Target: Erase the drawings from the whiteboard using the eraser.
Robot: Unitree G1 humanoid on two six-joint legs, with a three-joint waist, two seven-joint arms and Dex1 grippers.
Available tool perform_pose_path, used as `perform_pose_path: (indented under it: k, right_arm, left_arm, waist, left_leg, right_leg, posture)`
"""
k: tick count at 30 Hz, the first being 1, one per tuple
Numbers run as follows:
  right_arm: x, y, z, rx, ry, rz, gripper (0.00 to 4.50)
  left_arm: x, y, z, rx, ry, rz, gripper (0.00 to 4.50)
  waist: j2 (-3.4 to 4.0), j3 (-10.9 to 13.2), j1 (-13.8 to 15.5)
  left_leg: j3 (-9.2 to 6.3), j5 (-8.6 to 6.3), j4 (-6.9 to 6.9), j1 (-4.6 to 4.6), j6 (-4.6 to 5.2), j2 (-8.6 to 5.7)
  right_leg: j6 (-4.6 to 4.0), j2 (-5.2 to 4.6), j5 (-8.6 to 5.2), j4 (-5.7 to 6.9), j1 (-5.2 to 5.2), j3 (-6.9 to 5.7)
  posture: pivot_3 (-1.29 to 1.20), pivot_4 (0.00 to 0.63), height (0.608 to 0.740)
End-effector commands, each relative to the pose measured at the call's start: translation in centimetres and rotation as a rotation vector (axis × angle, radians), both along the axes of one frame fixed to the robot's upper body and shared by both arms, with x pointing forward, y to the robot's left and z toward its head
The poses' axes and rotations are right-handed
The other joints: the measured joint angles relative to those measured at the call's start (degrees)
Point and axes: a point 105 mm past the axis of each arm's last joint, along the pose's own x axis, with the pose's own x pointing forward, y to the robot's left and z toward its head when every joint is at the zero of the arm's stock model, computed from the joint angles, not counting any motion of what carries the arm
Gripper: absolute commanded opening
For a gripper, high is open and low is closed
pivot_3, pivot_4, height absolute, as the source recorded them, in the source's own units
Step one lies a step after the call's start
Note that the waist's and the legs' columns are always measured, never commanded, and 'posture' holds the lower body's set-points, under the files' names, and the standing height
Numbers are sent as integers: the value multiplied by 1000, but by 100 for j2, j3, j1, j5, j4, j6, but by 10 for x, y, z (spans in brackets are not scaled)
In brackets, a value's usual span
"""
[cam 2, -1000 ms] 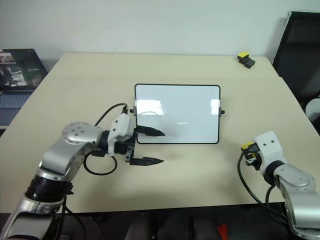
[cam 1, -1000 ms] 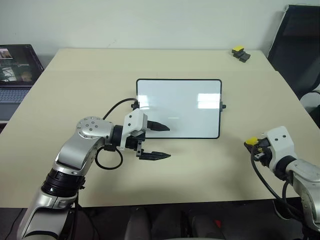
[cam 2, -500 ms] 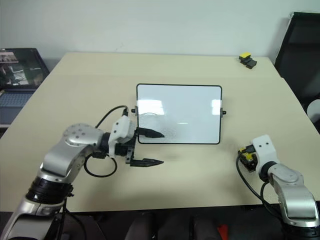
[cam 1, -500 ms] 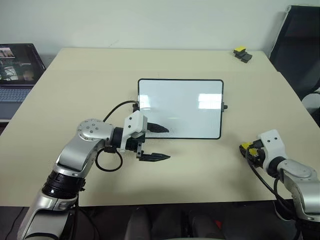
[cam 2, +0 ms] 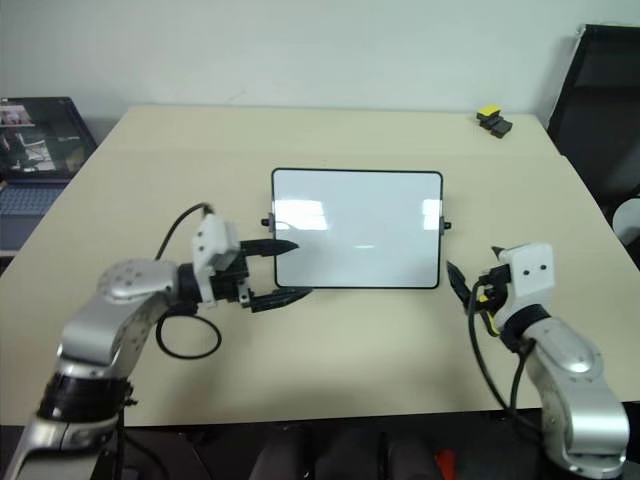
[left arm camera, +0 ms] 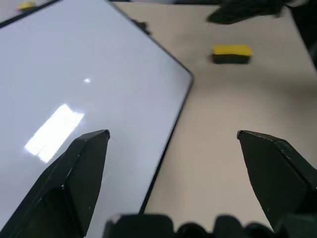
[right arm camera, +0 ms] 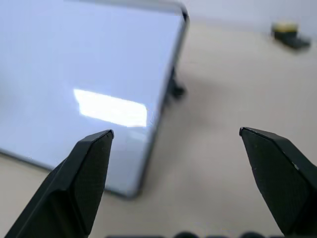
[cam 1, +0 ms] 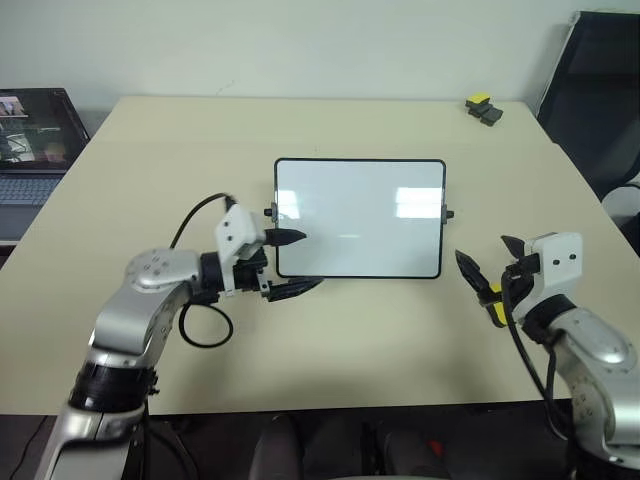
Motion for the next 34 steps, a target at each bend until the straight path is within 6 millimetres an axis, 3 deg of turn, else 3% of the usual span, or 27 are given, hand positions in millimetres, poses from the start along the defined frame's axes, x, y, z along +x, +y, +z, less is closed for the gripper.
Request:
perform_pose_path:
  k: [1,4,6,12,17,19,24,29,34]
  right_arm:
    - [-11,8,11,41,-126,12,4457]
    - [-23,26,-16,17,-152,34,4457]
    - [-35,43,-34,11,-155,105,4457]
    - [-47,41,-61,43,-167,136,4457]
    - [-52,32,-85,32,-114,147,4457]
    - [-51,20,-91,30,-96,137,4457]
    - [-62,28,-106,49,-43,162,4457]
    - [-68,22,-110,37,-33,156,4457]
    - [-56,15,-109,12,-55,154,4457]
  left_arm:
    - [-7,5,22,-110,-89,100,4500]
    - [-10,37,21,-259,-154,378,4500]
    - [-13,64,10,-313,-186,587,4500]
    - [-35,92,-27,-306,-198,848,4500]
    - [-48,98,-33,-290,-241,964,4500]
    - [-48,90,-33,-296,-248,986,4500]
    - [-55,92,-38,-272,-255,1027,4500]
    - [-56,80,-46,-264,-237,1005,4500]
    - [-51,84,-50,-278,-231,1045,4500]
  waist:
    - [-1,0,24]
    - [-2,-16,27]
    - [-2,-18,15]
    - [-10,-23,2]
    - [-21,-30,23]
    - [-22,-30,32]
    - [-20,-31,17]
    - [-20,-32,16]
    - [-22,-33,15]
  left_leg:
    - [1,0,1,-2,0,-1]
    - [0,-1,6,4,0,-5]
    - [-3,-3,6,12,-2,-3]
    - [-6,-2,9,32,0,0]
    - [-7,-2,8,67,1,-1]
    - [-6,-2,8,69,1,-2]
    - [-6,-3,2,68,1,-3]
    - [-4,-3,-12,68,0,-5]
    - [-5,-3,-11,74,0,-4]
  right_leg:
    - [-1,-1,1,-1,0,1]
    - [-2,-10,1,-5,15,-4]
    - [-2,-13,0,-6,22,-5]
    - [3,-16,-1,1,38,-9]
    - [1,-35,-4,-1,69,-10]
    - [0,-36,-5,-3,71,-9]
    - [-3,-37,-6,-4,72,-6]
    - [-6,-38,-9,-10,69,-3]
    - [-6,-39,-9,-8,71,-4]
  posture:
    - [0,150,740]
    - [0,150,740]
    - [0,150,740]
    - [0,150,740]
    - [0,150,740]
    - [0,150,740]
    - [0,150,740]
    - [0,150,740]
    - [0,150,740]
